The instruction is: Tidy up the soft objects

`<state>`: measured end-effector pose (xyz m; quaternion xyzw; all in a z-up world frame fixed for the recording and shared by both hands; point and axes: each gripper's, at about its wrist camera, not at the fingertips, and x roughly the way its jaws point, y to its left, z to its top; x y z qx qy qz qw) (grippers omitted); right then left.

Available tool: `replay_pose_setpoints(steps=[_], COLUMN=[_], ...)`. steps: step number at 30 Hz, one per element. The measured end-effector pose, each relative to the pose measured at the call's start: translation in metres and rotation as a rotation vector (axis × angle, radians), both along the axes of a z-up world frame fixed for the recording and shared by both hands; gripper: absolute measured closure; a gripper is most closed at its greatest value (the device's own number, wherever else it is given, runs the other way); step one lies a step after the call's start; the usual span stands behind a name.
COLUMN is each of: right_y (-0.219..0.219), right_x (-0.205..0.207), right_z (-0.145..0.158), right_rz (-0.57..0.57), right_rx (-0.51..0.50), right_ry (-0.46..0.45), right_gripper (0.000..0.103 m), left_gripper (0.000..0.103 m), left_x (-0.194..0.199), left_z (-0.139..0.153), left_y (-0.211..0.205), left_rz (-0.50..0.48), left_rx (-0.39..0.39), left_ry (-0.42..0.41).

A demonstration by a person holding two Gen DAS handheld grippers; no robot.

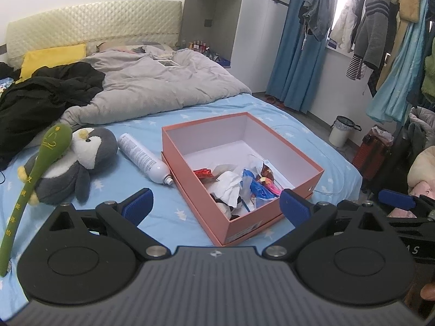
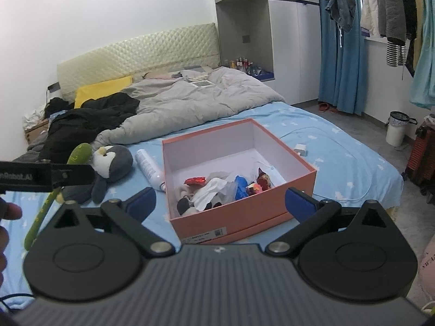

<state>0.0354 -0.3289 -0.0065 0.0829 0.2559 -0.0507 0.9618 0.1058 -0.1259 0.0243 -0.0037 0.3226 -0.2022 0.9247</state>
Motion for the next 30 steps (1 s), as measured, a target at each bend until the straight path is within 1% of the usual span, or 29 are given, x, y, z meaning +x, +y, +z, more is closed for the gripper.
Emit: replay_pose_setpoints(steps=[10,17,30], right_y=[-0.0042,-0.0033,-0.0021], right_x=[0.0038,0.0032,0.0041], right_z=[-0.0013,-0.0016,-0.0035], right_rz=[-0.011,-0.01,-0.011], right_rx=[0.036,0.016,0.015], right_ry=[0.027,0.031,0.042], right_gripper=[0.0,0.0,0.0], left_gripper=[0.002,0.002,0.002], left_x=[-0.0005,0.0002,0.0], left_z=[0.0006,-0.002,-0.0051], left_y=[-0.0014,-0.0011,-0.0025], left_rz=[-0.002,-0.006,-0.009], left_rx=[-0.002,-0.008,-0.008], left_ry=[0.002,0.007,0.006])
